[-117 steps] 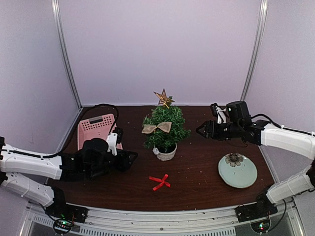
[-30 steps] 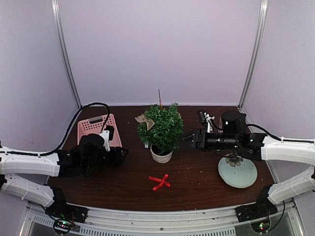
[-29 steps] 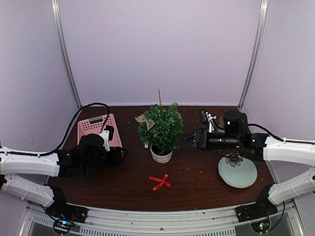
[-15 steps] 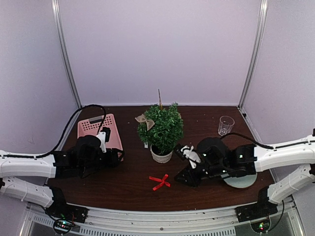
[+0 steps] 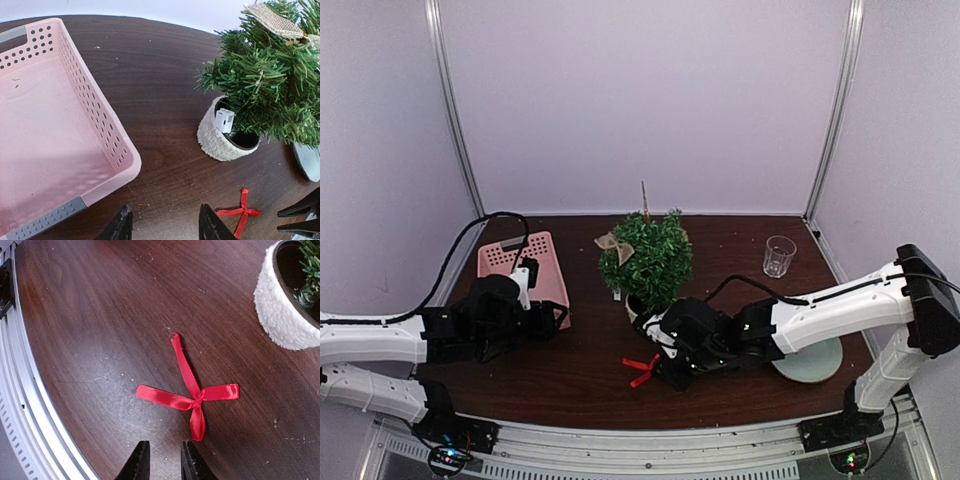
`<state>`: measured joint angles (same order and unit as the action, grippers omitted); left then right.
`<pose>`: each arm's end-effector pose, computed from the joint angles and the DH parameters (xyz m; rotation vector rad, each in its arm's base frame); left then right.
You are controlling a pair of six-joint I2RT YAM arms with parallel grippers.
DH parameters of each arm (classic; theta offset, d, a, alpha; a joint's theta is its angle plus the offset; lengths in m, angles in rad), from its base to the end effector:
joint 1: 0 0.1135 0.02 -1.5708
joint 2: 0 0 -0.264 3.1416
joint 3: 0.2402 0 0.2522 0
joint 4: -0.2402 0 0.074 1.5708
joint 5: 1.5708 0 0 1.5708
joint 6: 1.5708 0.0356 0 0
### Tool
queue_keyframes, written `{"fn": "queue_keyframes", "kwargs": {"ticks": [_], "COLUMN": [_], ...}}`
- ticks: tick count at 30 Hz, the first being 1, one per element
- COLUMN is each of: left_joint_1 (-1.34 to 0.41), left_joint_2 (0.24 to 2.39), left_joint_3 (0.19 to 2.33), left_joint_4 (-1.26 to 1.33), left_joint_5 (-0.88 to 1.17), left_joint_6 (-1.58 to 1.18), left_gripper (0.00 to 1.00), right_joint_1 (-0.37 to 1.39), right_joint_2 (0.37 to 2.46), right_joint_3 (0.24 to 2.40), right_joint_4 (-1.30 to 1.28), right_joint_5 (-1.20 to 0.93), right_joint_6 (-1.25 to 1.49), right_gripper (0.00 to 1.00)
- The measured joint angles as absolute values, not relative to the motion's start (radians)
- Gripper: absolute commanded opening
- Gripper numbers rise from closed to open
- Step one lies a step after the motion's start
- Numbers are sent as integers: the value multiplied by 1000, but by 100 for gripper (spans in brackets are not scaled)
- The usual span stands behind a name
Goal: Decorate the small christmas tree
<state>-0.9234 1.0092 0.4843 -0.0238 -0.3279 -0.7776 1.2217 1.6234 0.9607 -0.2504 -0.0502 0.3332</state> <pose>0.1378 -0.1633 0.2099 -0.0423 2.1605 -0.6721 0.1115 0.3115 0.1870 -1.1488 2.3613 0.6755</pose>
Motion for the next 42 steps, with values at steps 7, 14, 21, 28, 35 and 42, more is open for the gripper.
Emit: {"fn": "queue_keyframes", "kwargs": {"ticks": [7,14,21,28,35,42], "left_joint_1": [-923,-923,-921,-909,-904,-902], "left_joint_2": [1010,1027,1035,1047,1067,1087], "left_joint_3": [484,484,484,484,484,487], "left_joint_4": [-28,-28,-28,-29,-28,-28], "left_joint_5": [-337,-337,-338,-337,-337,-337], "left_joint_6": [-777,-777,-777,-777,-777,-776], "left_gripper": [45,45,45,45,45,45], "right_joint_1": [1222,1221,1197,1121,1080,1117], "right_joint_2": [1665,1716,1728,1629,1531,1616], "right_joint_3": [961,961,935,816,751,833], "right_joint_4": [-284,-299,-295,-306,-289,-200], "right_joint_5": [-27,8,24,23,-60,-138], "right_joint_6": [324,331,344,304,246,250], "right_gripper": [28,21,6,8,38,42]}}
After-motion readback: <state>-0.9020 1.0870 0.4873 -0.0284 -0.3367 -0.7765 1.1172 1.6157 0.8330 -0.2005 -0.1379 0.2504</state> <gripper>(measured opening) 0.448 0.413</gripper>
